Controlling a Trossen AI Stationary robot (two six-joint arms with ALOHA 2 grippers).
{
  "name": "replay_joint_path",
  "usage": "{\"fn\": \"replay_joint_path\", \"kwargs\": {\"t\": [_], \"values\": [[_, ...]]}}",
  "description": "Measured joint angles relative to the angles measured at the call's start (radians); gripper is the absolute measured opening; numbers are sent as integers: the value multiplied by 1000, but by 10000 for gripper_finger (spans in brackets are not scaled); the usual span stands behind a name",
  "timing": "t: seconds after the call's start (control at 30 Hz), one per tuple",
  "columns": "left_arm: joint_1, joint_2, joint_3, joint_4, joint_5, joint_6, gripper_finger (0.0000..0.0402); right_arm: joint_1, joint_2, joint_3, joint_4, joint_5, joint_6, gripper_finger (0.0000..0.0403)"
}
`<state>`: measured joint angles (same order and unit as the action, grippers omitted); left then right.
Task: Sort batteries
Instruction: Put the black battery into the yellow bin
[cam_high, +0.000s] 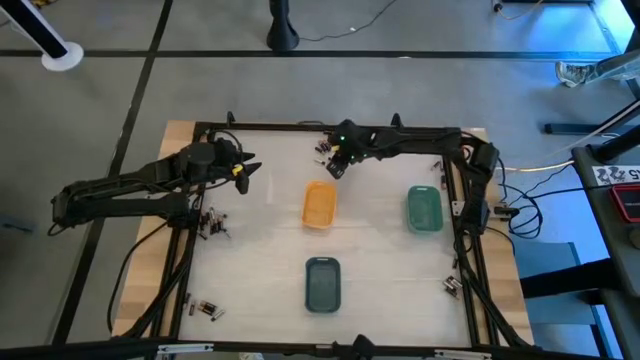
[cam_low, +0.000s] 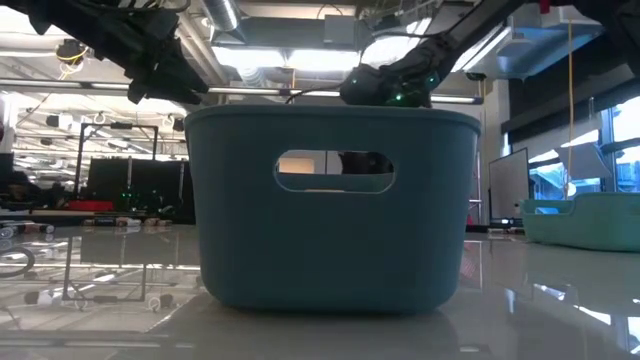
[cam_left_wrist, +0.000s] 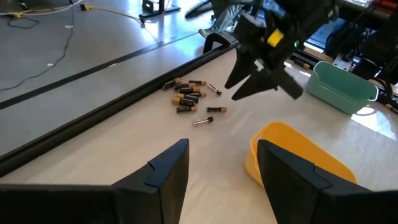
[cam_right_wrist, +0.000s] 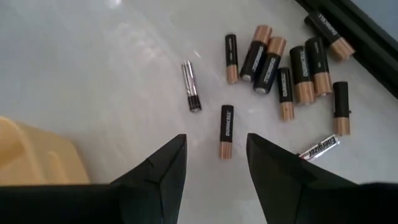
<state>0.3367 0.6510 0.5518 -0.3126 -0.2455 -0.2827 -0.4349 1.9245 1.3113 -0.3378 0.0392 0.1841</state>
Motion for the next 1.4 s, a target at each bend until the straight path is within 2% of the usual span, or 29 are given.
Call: {"fn": "replay_joint_path", "kwargs": {"t": [0.13,0.7,0.93,1.17,1.4], "values": [[0,0,0,0,0,1,178,11,37,0,18,47,1,170],[0,0,0,-21,0,-6,178,9,148,4,56,58,48,167],[0,0,0,-22,0,-6,178,10,152,4,54,50,55,110],[0,0,0,-25,0,-7,178,9,154,3,49,49,77,22],[-3,0,0,-30,0,-10,178,9,137,0,47,49,83,26]]}}
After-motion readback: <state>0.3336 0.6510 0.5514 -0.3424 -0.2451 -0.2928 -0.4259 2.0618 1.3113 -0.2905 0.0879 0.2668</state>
